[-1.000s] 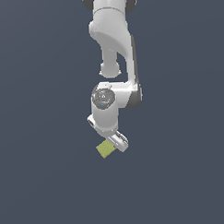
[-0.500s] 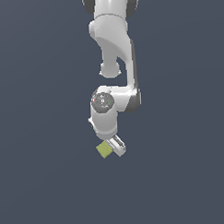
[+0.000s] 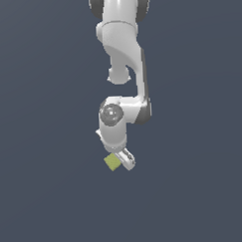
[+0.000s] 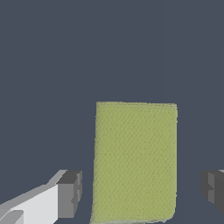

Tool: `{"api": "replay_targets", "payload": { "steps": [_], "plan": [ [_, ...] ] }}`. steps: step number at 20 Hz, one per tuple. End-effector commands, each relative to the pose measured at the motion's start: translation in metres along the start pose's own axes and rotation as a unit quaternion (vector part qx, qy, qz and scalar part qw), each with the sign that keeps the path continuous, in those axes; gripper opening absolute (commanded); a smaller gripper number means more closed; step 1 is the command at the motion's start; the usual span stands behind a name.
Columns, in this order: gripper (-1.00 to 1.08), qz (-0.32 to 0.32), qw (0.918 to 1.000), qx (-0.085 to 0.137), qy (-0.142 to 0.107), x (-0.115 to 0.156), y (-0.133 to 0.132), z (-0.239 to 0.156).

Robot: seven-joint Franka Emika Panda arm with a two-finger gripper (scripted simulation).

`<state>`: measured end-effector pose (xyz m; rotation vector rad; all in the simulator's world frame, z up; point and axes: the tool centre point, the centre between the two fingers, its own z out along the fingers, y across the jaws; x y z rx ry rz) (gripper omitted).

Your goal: Pick up the object and move it to a goal position.

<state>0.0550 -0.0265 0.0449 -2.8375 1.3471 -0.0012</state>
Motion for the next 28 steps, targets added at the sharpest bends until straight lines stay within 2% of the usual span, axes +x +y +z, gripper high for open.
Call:
{"api": "replay_targets", "payload": {
  "steps": [1,10,11,28],
  "plan": [
    [1.00,0.000,1.0000,-0.001,0.000,-0.001,0.001,0.013],
    [1.00,0.002,1.0000,0.000,0.000,0.000,0.000,0.035],
    [-1.00,0.002,1.0000,0.000,0.000,0.000,0.000,0.035],
    [-1.00,0.001,1.0000,0.000,0.000,-0.007,0.000,0.025]
  ]
}}
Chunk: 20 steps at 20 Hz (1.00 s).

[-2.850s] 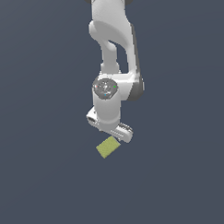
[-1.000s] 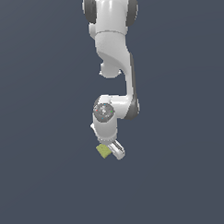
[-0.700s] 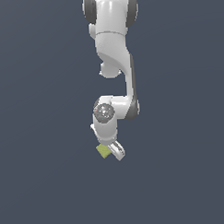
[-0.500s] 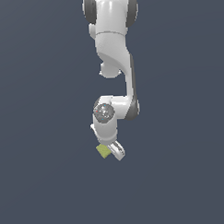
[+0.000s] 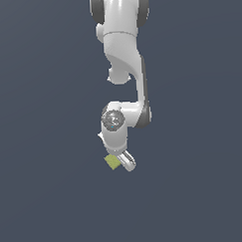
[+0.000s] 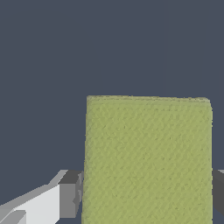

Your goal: Pick up the object and move it to a goal position.

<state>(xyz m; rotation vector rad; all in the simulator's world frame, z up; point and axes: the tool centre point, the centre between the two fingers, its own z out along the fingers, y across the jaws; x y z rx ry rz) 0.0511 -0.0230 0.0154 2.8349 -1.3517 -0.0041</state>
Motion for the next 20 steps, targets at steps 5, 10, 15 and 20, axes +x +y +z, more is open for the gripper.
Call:
{"api": "replay_targets", "payload": {
  "steps": [5,10,15,20],
  "plan": [
    [-1.00,0.000,1.0000,0.001,0.001,-0.015,0.000,-0.024],
    [-1.00,0.000,1.0000,0.001,0.000,-0.036,0.001,-0.054],
    [-1.00,0.000,1.0000,0.001,0.000,-0.063,0.001,-0.094],
    [-1.00,0.000,1.0000,0.001,0.000,-0.085,0.002,-0.128]
  ]
}}
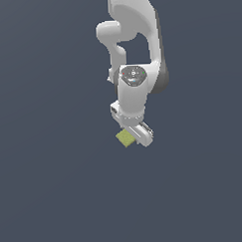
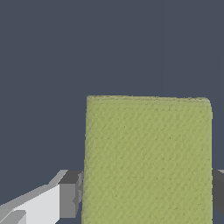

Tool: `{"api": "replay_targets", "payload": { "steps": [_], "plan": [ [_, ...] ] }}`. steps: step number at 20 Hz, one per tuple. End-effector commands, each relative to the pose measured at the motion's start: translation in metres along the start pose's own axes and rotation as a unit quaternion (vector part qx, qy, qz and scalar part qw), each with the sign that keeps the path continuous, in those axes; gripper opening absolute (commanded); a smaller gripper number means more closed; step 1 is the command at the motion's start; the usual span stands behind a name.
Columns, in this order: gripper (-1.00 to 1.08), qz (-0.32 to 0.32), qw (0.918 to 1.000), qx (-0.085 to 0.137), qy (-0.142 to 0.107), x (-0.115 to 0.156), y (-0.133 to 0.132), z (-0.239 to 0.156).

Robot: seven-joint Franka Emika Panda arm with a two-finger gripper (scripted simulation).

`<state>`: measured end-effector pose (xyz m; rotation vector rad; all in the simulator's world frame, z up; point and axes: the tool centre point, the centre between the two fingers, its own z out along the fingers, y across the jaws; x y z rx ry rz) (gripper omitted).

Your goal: Pick up the object and move it to a goal position.

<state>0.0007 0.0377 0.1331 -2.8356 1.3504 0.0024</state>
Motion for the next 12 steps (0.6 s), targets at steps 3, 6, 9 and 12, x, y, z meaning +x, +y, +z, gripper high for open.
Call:
{"api": "replay_targets", "payload": {
  "steps": [3,6,9,12],
  "plan": [
    [-1.00,0.001,1.0000,0.000,0.000,-0.016,0.000,-0.026],
    [-1.00,0.001,1.0000,0.000,0.001,-0.023,0.000,-0.038],
    [-1.00,0.001,1.0000,0.000,0.001,-0.028,-0.001,-0.045],
    [-1.00,0.001,1.0000,0.000,0.001,-0.029,-0.001,-0.047]
  ]
}}
